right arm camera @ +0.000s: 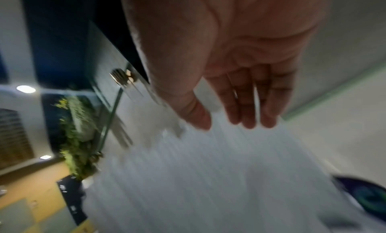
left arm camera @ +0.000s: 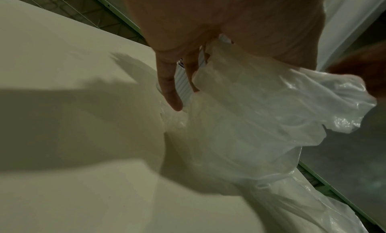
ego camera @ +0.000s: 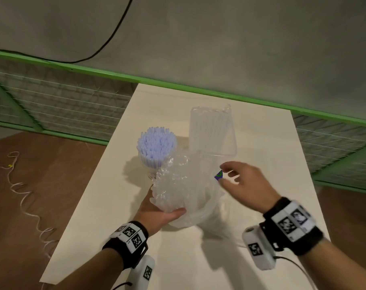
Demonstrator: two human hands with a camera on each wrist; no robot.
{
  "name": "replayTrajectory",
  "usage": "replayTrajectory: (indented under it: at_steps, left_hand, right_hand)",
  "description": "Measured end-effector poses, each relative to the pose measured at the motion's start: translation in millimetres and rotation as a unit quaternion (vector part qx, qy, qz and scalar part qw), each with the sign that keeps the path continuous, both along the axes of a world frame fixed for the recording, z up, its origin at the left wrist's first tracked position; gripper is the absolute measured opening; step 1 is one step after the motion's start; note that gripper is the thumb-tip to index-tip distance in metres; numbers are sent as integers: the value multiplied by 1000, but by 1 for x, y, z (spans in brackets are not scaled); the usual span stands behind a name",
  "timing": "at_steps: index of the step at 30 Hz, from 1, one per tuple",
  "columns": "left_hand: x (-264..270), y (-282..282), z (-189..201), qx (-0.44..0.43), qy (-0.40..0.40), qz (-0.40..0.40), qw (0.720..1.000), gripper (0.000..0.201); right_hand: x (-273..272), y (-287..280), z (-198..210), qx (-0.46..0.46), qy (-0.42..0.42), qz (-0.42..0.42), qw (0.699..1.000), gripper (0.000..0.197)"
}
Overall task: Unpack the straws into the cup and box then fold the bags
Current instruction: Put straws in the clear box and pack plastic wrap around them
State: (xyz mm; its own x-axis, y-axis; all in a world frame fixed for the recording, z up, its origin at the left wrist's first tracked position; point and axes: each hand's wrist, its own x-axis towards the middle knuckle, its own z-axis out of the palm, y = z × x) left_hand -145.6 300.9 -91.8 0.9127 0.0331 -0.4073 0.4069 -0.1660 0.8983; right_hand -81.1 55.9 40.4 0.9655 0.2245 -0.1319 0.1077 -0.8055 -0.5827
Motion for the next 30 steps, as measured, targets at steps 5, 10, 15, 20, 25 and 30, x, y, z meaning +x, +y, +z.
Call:
replayTrajectory:
  at_steps: [5,10,15,20,25,30]
  left_hand:
    - [1,1,-2,-3,2,-6,1000,87]
    - [2,-2,-1,-3,-15,-2,1000,77]
    - [3,-2,-5,-10,-15,-4,1000,91]
    - [2,-2,-4,-11,-21,-6,1000,96]
    - [3,-2,-3,-14,-20,0,1000,98]
    - [3,-1,-5,-15,-16,-2,1000,97]
  right_hand:
    - [0,25,-31,98,78,16,992,60]
    - [6,38,-41,162,12,0,987,45]
    - [6,42,-48,179,-39,-29,983,23]
    - [4,47,-49,229,-34,-37,972,30]
    - [5,53,-48,236,-6,-62,970,27]
    - [6,56,-46,219,-40,-70,972,20]
